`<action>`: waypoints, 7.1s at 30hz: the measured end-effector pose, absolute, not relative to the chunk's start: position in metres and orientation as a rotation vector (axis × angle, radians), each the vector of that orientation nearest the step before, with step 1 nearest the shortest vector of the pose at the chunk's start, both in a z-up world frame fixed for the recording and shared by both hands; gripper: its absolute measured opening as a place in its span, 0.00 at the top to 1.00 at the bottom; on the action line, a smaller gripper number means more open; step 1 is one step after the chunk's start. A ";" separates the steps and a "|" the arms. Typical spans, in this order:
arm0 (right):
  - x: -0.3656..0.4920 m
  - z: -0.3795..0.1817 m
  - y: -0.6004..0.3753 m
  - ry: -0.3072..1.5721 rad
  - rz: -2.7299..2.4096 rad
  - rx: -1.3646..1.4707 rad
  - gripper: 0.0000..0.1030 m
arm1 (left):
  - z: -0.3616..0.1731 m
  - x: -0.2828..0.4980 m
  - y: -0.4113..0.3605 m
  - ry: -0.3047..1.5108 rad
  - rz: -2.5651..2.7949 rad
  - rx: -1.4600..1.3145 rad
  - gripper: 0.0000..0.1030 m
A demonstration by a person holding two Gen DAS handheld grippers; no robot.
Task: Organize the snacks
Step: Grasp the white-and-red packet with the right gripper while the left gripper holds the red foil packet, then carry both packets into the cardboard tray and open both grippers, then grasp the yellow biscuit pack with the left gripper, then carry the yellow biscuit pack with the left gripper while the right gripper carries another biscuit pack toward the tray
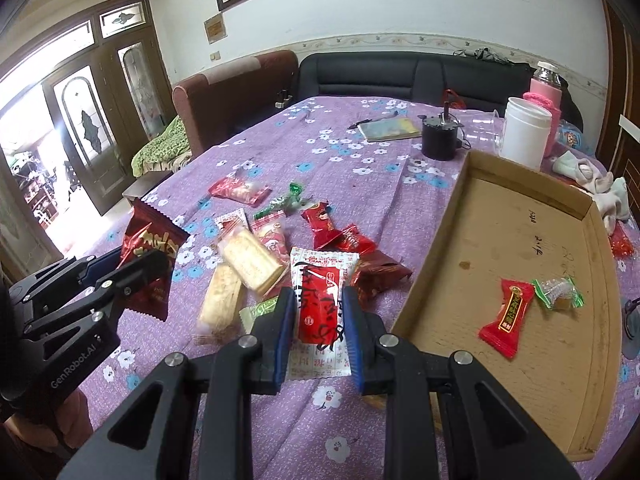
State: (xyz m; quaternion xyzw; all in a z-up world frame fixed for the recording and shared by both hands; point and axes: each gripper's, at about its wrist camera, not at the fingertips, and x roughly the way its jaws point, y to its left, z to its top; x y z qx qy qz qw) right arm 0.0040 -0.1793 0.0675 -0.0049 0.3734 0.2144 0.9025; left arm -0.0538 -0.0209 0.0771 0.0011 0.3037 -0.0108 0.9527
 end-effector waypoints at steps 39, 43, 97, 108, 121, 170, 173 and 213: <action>0.004 0.071 -0.184 0.715 0.291 -0.112 0.78 | 0.107 -0.051 -0.048 0.573 -0.142 -0.011 0.78; 0.010 0.076 -0.199 0.717 0.274 -0.062 0.78 | 0.114 -0.044 -0.062 0.571 -0.178 -0.011 0.78; 0.021 0.090 -0.274 0.638 0.274 0.201 0.53 | 0.078 -0.049 -0.040 0.778 -0.118 -0.095 0.38; 0.018 0.088 -0.254 0.671 0.337 0.185 0.53 | 0.039 -0.030 0.028 0.931 0.015 -0.247 0.49; 0.014 0.086 -0.243 0.676 0.362 0.163 0.53 | 0.018 0.012 -0.016 0.960 -0.003 -0.162 0.57; 0.014 0.052 -0.091 0.828 0.511 -0.150 0.68 | 0.016 -0.006 0.083 0.826 0.059 -0.243 0.66; 0.009 0.055 -0.110 0.773 0.512 -0.068 0.68 | 0.021 -0.008 0.078 0.797 0.042 -0.225 0.66; 0.029 0.064 -0.183 0.768 0.429 0.177 0.68 | 0.065 -0.037 -0.004 0.630 0.020 0.014 0.66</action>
